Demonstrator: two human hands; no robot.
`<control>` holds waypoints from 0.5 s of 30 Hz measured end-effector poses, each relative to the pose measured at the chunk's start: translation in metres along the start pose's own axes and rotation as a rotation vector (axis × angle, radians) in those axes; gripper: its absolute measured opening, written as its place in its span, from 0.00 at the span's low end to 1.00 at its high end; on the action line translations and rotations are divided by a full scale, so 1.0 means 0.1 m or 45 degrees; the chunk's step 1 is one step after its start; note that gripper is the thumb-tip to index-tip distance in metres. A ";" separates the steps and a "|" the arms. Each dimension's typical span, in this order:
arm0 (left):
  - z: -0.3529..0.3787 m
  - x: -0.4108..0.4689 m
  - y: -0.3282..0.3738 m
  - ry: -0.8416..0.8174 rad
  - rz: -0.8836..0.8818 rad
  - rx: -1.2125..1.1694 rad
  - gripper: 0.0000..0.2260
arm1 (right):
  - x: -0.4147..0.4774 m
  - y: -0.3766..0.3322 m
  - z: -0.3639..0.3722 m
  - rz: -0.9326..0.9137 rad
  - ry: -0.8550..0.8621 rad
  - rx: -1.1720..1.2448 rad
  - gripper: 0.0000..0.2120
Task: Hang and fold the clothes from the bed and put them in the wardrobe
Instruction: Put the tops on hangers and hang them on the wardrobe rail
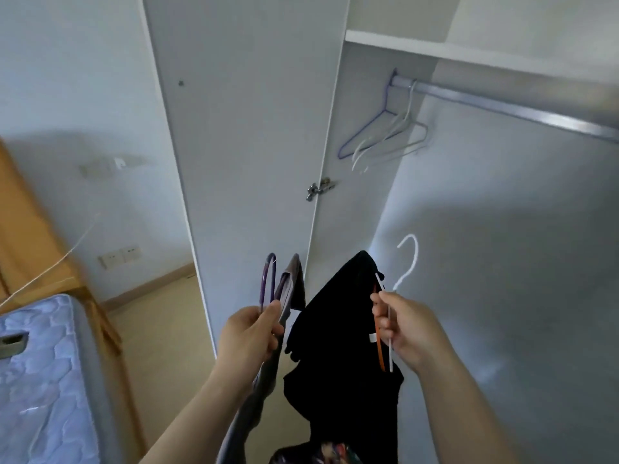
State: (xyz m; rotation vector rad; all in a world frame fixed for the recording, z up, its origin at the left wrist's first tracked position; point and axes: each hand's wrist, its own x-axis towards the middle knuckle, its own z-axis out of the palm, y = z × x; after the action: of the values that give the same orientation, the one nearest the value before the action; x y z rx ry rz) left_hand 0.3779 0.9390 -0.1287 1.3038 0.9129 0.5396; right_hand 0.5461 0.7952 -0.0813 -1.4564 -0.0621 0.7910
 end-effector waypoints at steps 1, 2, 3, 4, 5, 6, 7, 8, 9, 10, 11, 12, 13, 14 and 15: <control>0.08 0.14 0.03 -0.023 0.000 0.008 0.15 | 0.09 -0.05 -0.03 -0.016 0.018 0.015 0.08; 0.16 0.27 0.07 -0.034 0.000 0.016 0.15 | 0.18 -0.10 -0.05 -0.030 0.034 0.029 0.08; 0.25 0.41 0.10 -0.036 0.001 0.026 0.15 | 0.28 -0.15 -0.08 -0.042 0.050 0.043 0.08; 0.34 0.54 0.14 -0.034 0.002 0.040 0.15 | 0.38 -0.20 -0.11 -0.049 0.065 0.054 0.08; 0.43 0.65 0.18 -0.035 -0.001 0.052 0.16 | 0.48 -0.25 -0.13 -0.052 0.080 0.061 0.08; 0.52 0.76 0.21 -0.042 -0.005 0.056 0.16 | 0.57 -0.30 -0.15 -0.056 0.093 0.069 0.08; 0.60 0.86 0.25 -0.053 -0.006 0.057 0.16 | 0.67 -0.35 -0.18 -0.062 0.105 0.080 0.07; 0.68 0.96 0.28 -0.063 -0.006 0.065 0.16 | 0.76 -0.41 -0.21 -0.066 0.119 0.091 0.07; 0.75 1.05 0.31 -0.069 -0.006 0.085 0.16 | 0.85 -0.46 -0.24 -0.068 0.130 0.100 0.07; 0.82 1.15 0.34 -0.071 -0.002 0.107 0.16 | 0.94 -0.52 -0.27 -0.069 0.140 0.109 0.07; 0.88 1.24 0.38 -0.073 0.003 0.120 0.16 | 1.02 -0.58 -0.30 -0.071 0.150 0.120 0.08; 0.95 1.33 0.41 -0.077 0.005 0.122 0.16 | 1.11 -0.65 -0.33 -0.073 0.163 0.131 0.08; 1.01 1.43 0.44 -0.086 0.001 0.119 0.16 | 1.19 -0.71 -0.36 -0.077 0.178 0.142 0.08; 1.07 1.51 0.48 -0.101 -0.004 0.119 0.16 | 1.26 -0.77 -0.39 -0.080 0.196 0.150 0.08; 1.12 1.59 0.52 -0.120 -0.010 0.121 0.16 | 1.33 -0.82 -0.41 -0.082 0.215 0.155 0.08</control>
State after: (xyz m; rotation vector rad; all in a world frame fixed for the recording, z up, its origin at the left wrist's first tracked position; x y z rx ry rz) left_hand 0.5660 1.0108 -0.1203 1.3995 0.8738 0.4294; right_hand 0.7028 0.8354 -0.0701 -1.3931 0.0662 0.6068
